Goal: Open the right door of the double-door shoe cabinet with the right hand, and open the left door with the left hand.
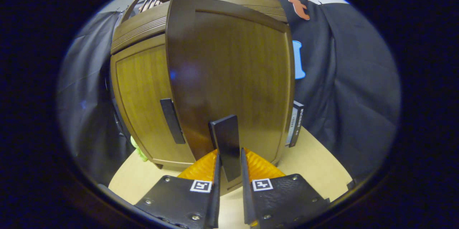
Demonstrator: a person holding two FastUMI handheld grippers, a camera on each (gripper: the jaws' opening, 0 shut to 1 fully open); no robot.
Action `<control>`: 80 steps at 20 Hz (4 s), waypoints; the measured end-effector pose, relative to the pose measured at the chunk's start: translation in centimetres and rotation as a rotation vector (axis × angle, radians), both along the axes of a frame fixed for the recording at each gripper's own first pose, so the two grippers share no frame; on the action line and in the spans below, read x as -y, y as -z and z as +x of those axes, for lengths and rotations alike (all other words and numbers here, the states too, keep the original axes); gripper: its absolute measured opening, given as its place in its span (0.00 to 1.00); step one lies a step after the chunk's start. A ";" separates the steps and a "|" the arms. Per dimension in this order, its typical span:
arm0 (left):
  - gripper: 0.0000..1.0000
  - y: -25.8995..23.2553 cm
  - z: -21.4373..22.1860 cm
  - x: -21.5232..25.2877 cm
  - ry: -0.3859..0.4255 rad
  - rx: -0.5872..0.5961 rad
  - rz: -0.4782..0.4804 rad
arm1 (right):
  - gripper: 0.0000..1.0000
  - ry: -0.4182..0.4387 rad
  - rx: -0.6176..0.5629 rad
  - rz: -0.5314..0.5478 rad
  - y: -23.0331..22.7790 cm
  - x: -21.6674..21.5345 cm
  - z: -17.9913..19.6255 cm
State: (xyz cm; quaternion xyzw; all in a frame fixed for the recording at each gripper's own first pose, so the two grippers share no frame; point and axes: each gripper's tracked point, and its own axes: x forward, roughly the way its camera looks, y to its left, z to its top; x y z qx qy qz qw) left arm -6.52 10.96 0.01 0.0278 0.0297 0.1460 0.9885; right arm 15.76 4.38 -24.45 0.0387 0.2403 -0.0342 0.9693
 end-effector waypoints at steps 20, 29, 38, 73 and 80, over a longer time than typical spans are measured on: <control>0.99 2.2 2.6 7.0 0.185 -0.023 -0.066 | 0.26 0.174 -0.019 -0.004 -1.5 5.0 -1.1; 0.99 4.3 5.3 9.8 0.265 -0.047 -0.098 | 0.10 0.178 0.001 -0.031 -1.9 9.3 -2.3; 0.98 9.9 10.1 10.5 0.291 -0.133 -0.078 | 0.11 0.217 0.009 -0.079 -3.1 13.2 -3.7; 0.37 29.3 24.7 8.1 0.226 -0.402 -0.075 | 0.11 0.353 0.310 -0.222 -20.4 16.7 -4.9; 0.33 29.1 24.4 8.1 0.216 -0.390 -0.082 | 0.10 0.329 0.330 -0.195 -21.2 16.0 -6.2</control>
